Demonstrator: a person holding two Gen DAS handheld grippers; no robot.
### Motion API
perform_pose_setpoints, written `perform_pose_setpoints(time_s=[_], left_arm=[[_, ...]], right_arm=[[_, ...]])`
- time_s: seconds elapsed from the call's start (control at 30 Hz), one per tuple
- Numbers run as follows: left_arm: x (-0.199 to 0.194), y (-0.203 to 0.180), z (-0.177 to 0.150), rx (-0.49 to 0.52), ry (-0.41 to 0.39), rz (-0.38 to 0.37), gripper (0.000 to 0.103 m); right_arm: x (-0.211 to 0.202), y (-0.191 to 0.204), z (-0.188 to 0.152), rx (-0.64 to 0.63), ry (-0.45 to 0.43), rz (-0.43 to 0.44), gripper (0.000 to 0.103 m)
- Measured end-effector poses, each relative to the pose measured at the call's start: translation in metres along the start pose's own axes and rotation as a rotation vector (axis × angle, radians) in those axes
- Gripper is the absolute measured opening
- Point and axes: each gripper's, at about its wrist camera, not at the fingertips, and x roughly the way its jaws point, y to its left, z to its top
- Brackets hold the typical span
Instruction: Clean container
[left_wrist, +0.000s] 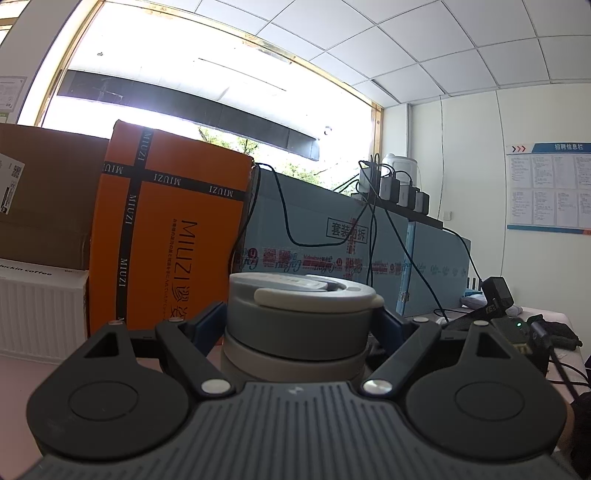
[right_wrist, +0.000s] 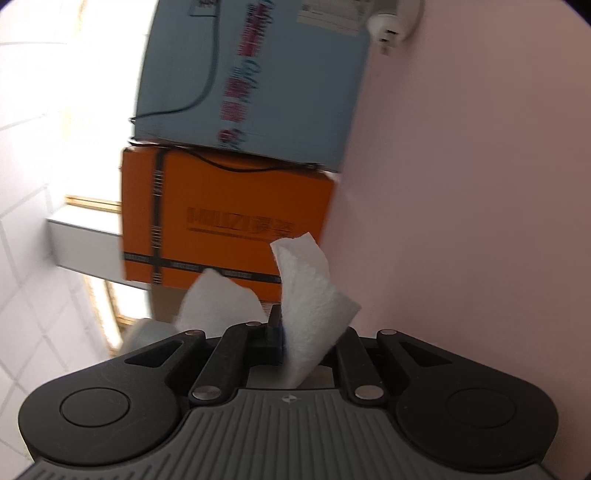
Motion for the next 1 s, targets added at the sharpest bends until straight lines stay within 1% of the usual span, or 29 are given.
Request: perform_pose_setpoints(time_s=[0.07, 0.17, 0.3, 0.47, 0.57, 0.8, 1.0], left_arm=[[0.0, 0.0, 0.0, 0.001, 0.0, -0.001, 0.081], [0.0, 0.001, 0.0, 0.0, -0.001, -0.001, 0.081], [-0.001, -0.001, 0.0, 0.006, -0.001, -0.002, 0.081], [-0.001, -0.002, -0.001, 0.006, -0.002, -0.001, 0.081], [-0.001, -0.002, -0.001, 0.009, -0.002, 0.0, 0.081], [-0.002, -0.004, -0.001, 0.016, 0.001, 0.003, 0.081], [-0.003, -0.005, -0.002, 0.019, 0.001, 0.002, 0.081]], right_arm=[[0.001, -0.001, -0.002, -0.005, -0.001, -0.02, 0.008], [-0.002, 0.001, -0.004, 0.001, -0.015, -0.001, 0.008], [-0.01, -0.001, -0.002, 0.079, -0.031, 0.088, 0.008], [-0.007, 0.011, 0.002, 0.093, -0.039, 0.165, 0.008], [0.001, 0.02, 0.005, 0.092, -0.045, 0.187, 0.008], [0.017, 0.014, 0.009, 0.081, -0.024, 0.127, 0.008], [0.018, 0.003, 0.004, 0.043, -0.021, 0.063, 0.008]])
